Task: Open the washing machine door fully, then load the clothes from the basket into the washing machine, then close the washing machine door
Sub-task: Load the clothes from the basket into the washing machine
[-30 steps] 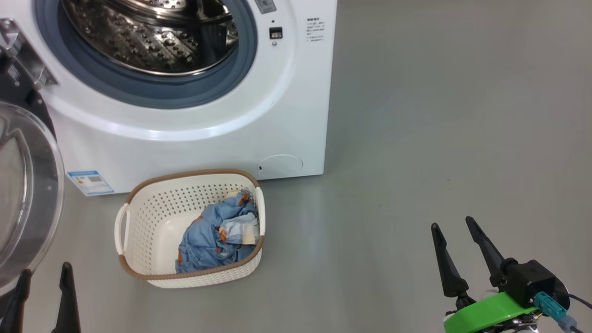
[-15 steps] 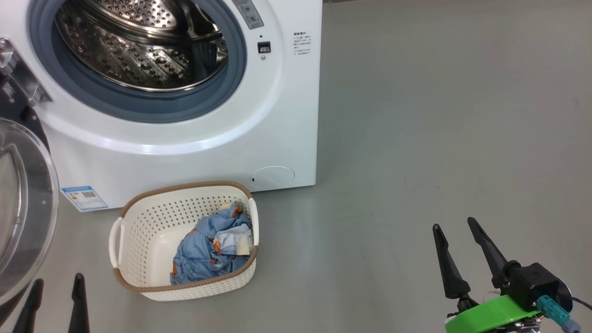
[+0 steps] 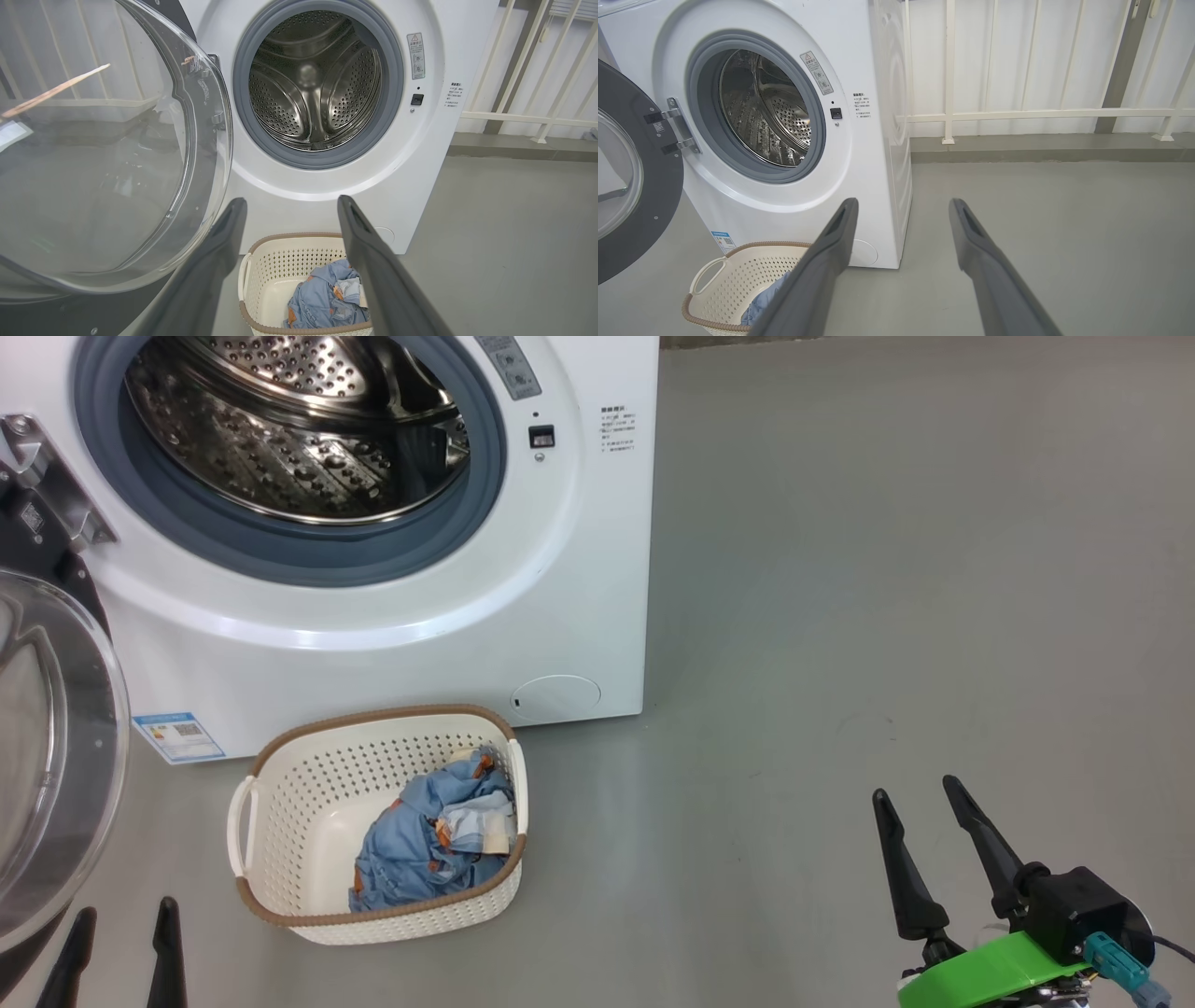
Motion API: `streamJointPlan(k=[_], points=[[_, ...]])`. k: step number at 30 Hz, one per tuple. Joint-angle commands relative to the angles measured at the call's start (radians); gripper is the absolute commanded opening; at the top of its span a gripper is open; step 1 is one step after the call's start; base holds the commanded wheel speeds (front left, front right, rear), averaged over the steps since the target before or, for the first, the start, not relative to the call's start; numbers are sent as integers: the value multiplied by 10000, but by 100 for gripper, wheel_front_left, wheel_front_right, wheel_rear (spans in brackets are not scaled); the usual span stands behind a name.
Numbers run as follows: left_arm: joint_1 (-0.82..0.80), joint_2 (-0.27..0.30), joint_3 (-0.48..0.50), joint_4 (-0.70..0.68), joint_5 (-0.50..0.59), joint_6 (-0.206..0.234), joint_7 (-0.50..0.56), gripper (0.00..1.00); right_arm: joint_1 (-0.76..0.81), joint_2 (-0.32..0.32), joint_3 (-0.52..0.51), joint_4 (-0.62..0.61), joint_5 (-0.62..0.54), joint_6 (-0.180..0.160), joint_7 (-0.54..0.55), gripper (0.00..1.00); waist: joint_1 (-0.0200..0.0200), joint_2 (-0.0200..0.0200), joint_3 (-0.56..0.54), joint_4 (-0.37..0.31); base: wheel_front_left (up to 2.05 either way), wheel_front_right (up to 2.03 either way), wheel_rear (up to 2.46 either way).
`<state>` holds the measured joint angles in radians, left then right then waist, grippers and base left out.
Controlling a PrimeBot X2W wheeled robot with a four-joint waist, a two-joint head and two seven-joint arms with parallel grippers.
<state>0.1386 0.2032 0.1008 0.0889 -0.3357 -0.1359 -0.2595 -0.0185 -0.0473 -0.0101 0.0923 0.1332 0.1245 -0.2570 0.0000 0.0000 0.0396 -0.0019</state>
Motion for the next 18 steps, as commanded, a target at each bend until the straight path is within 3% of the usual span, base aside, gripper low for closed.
streamJointPlan(k=[1, 9, 18], points=[[-256, 217, 356, -188, 36, 52, -23, 100, -52, -29, 279, -222, 44, 62, -47, 100, 0, 0, 9, 2, 7, -7, 0], [-313, 243, 434, -136, -12, 52, -23, 100, -60, -29, 263, -235, 63, 62, -47, 100, 0, 0, 64, 13, 69, -69, 0], [-409, 276, 538, -145, -76, 52, -23, 100, -67, -29, 264, -232, 142, 62, -47, 100, 0, 0, 154, 59, 182, -182, 0]])
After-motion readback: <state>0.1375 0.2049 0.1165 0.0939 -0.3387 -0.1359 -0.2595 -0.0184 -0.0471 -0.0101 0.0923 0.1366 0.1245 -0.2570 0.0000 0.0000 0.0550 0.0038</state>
